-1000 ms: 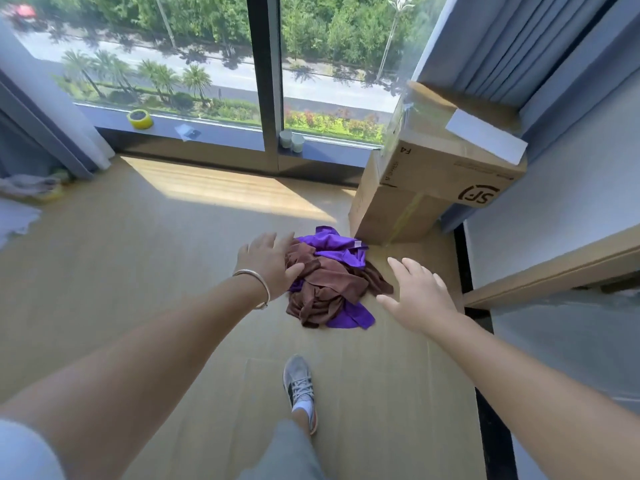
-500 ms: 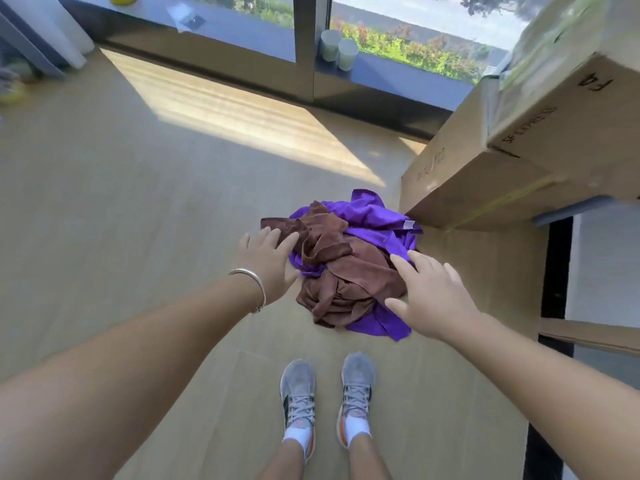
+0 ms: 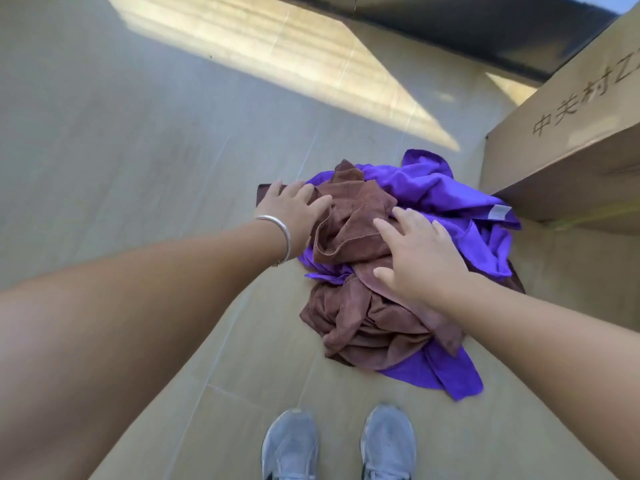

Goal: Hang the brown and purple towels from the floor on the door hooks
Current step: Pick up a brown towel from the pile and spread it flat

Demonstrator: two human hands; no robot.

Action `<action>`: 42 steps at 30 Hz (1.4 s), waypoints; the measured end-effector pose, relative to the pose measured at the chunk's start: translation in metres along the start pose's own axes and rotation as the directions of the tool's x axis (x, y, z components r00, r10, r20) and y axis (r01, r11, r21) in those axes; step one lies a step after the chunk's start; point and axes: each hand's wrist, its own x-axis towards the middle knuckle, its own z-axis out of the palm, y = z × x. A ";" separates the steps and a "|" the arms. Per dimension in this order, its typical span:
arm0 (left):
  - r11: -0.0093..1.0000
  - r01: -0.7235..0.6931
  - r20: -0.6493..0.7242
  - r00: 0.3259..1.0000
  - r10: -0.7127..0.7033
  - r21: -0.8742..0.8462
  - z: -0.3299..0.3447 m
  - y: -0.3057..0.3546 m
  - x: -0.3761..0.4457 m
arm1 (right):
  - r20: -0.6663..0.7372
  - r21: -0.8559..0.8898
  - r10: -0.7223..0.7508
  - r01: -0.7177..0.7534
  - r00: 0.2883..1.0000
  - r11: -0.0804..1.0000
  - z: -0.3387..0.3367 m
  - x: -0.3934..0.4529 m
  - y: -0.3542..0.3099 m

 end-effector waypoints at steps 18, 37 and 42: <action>0.977 0.188 0.094 0.976 -0.198 0.099 0.049 -0.006 0.013 | -0.145 -0.065 -0.157 0.149 0.977 0.987 0.032 0.012 0.009; 0.764 0.635 0.162 0.770 -0.617 -0.110 -0.104 -0.182 -0.332 | -0.142 -0.322 -0.439 0.378 0.887 0.868 -0.266 -0.071 -0.166; 0.615 0.721 0.123 0.675 -0.728 -0.318 -0.123 -0.259 -0.421 | -0.166 -0.390 -0.544 0.452 0.822 0.802 -0.345 -0.074 -0.262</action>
